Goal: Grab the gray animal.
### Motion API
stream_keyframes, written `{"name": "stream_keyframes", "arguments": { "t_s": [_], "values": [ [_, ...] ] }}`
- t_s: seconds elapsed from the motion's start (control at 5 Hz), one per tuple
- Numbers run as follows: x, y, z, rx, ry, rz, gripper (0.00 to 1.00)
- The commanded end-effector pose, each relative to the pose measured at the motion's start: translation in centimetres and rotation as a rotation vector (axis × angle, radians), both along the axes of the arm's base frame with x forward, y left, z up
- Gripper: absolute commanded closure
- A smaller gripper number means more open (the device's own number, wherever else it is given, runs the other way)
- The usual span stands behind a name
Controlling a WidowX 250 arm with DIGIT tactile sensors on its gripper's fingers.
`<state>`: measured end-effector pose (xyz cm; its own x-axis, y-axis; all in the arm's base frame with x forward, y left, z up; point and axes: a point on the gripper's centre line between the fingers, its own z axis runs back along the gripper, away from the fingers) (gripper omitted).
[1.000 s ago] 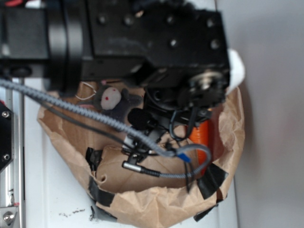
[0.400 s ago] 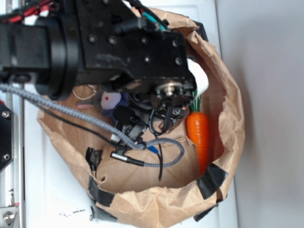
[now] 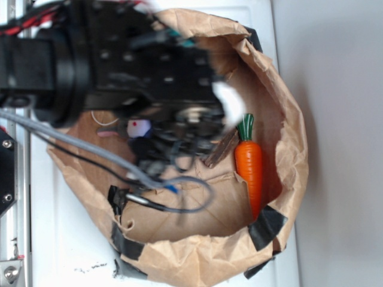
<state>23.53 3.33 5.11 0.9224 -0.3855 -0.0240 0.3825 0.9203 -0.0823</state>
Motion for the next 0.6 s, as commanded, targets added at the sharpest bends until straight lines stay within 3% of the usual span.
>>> {"name": "stream_keyframes", "arguments": {
  "t_s": [0.0, 0.2, 0.4],
  "values": [
    [0.3, 0.6, -2.8, 0.058, -0.080, -0.028, 0.00],
    [0.9, 0.5, -4.1, 0.050, -0.088, -0.014, 0.74],
    [1.5, 0.6, -4.1, 0.036, -0.119, 0.018, 1.00]
  ]
}}
